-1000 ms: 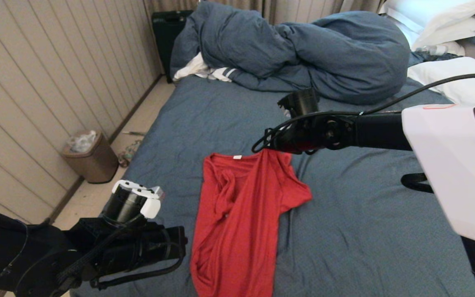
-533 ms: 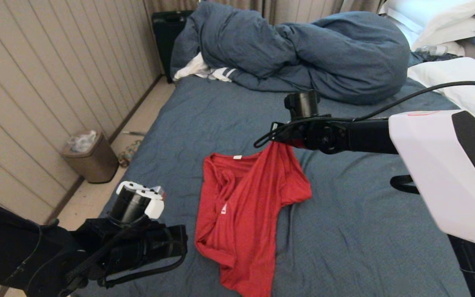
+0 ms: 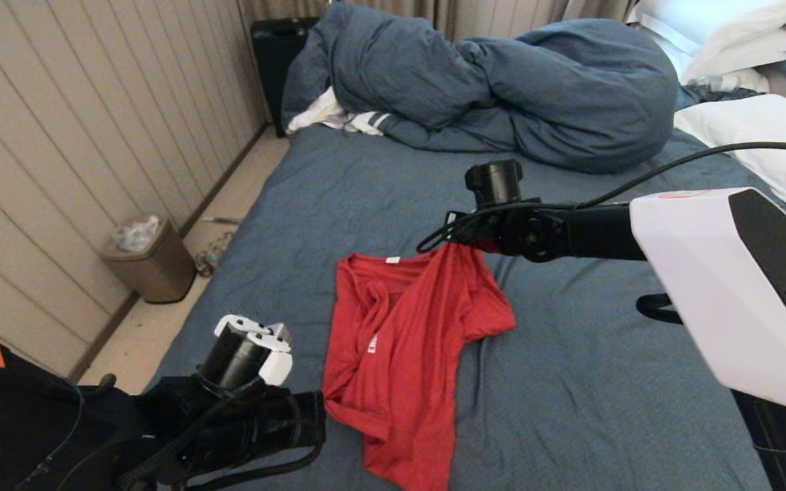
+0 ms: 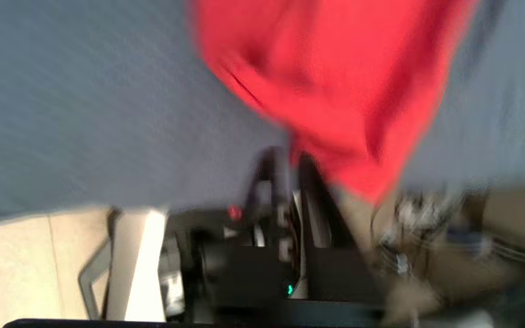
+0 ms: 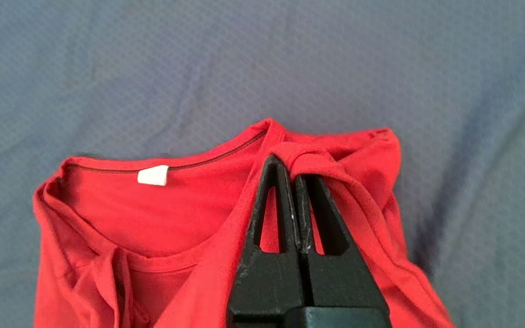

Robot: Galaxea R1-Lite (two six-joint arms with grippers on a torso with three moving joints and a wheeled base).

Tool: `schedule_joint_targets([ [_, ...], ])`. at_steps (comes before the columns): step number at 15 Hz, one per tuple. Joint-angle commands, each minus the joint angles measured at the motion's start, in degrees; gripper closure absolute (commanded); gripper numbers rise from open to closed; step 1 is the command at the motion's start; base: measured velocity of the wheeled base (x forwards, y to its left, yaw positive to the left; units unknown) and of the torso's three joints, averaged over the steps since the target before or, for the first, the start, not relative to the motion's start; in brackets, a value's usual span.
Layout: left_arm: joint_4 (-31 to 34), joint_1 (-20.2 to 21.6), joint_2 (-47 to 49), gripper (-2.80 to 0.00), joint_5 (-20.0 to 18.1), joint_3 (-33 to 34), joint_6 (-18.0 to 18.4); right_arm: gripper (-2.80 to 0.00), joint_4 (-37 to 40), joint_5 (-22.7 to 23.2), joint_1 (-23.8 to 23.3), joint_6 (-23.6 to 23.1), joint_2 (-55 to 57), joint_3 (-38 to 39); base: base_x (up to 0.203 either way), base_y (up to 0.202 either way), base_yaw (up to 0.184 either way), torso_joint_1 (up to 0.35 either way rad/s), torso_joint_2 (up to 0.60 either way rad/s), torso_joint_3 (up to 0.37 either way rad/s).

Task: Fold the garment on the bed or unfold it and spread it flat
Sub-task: Fold the red T-shirt

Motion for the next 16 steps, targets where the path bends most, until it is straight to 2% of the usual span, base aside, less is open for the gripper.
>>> schedule_joint_targets([
  [1,2.4,-5.9,-1.1,-2.80,-0.2,-0.1,-0.4,0.00,0.0,-0.1,0.0,0.5,-0.4,0.7,0.000,0.000,0.000,0.000,0.00,0.000],
  [3,8.7,-13.2,-1.9,-2.80,-0.5,-1.7,-2.0,0.00,0.0,-0.1,0.0,0.5,-0.8,0.7,0.000,0.000,0.000,0.000,0.00,0.000],
  [7,23.1,-22.6,-2.5,-2.80,-1.1,-10.3,-4.3,0.00,0.0,-0.1,0.1,0.5,-0.9,0.7,0.000,0.000,0.000,0.000,0.00,0.000],
  [10,28.3,-24.5,3.9,-2.80,-2.6,-19.1,-6.9,0.00,0.0,-0.1,0.1,0.5,-1.0,0.7,0.000,0.000,0.000,0.000,0.00,0.000],
  [12,31.5,-24.4,10.1,-2.80,-2.0,-25.4,-9.7,0.00,0.0,-0.1,0.1,0.4,-1.3,0.6,0.000,0.000,0.000,0.000,0.00,0.000],
  [16,35.4,-20.9,17.6,-2.80,4.2,-31.3,-13.8,0.00,0.0,-0.1,0.1,0.5,-1.9,0.7,0.000,0.000,0.000,0.000,0.00,0.000],
])
